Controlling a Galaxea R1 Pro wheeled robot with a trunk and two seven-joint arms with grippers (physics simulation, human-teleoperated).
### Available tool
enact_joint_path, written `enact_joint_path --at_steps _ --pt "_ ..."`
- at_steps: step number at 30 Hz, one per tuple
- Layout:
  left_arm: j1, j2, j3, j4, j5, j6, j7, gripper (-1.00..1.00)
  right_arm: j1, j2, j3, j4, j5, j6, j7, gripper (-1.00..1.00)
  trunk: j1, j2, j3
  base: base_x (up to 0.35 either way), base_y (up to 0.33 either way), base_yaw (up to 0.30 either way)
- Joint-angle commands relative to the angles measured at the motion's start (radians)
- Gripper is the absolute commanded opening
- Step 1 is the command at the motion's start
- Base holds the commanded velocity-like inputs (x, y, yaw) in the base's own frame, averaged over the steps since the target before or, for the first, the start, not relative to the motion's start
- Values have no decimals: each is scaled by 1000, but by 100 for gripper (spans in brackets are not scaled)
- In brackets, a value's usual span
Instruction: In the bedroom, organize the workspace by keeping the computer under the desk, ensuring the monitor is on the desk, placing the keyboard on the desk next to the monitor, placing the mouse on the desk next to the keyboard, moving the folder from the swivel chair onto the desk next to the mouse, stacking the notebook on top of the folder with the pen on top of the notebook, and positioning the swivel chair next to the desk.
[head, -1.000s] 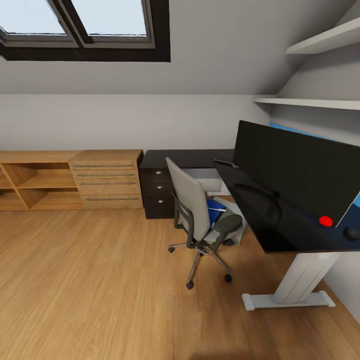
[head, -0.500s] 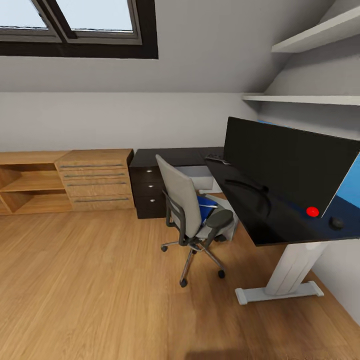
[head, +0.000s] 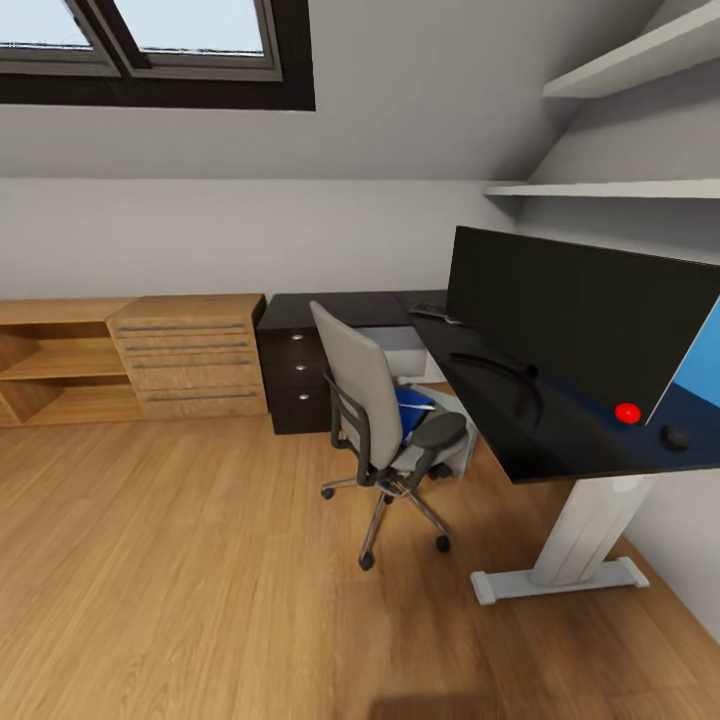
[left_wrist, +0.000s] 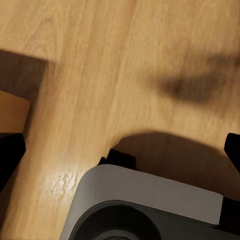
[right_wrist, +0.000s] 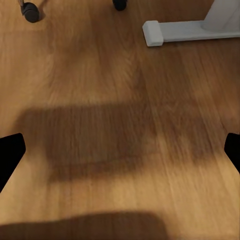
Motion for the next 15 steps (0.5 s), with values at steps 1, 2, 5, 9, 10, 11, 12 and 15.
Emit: enact_joint_path --at_steps 1,2,5,9,10,11,12,15 --pt "0 0 1 -1 1 -1 1 100 0 0 -1 1 0 -3 -1 100 4 -8 -4 0 0 0" --pt "0 0 1 -1 1 -1 1 100 0 0 -1 1 0 -3 -1 100 8 -15 -7 0 0 0" --pt "0 -1 1 -1 1 -1 1 100 0 1 -1 1 0 -3 -1 100 19 -36 -17 0 0 0" --pt "0 0 1 -1 1 -2 1 100 0 1 -1 1 0 -4 -2 100 35 -64 -29 0 0 0" --pt "0 1 1 -1 1 -2 1 100 0 1 -2 0 0 -8 -3 100 38 -71 -32 0 0 0" --pt "0 2 1 -1 1 -2 1 100 0 1 -2 -1 -1 -9 -3 100 42 -78 -35 0 0 0" --pt "0 2 1 -2 1 -2 1 100 0 2 -2 -3 -1 -10 -3 100 46 -85 -38 0 0 0" --pt "-1 -18 -4 -329 -13 114 46 100 -59 11 -2 -110 -9 18 -10 100 58 -106 -48 0 0 0"
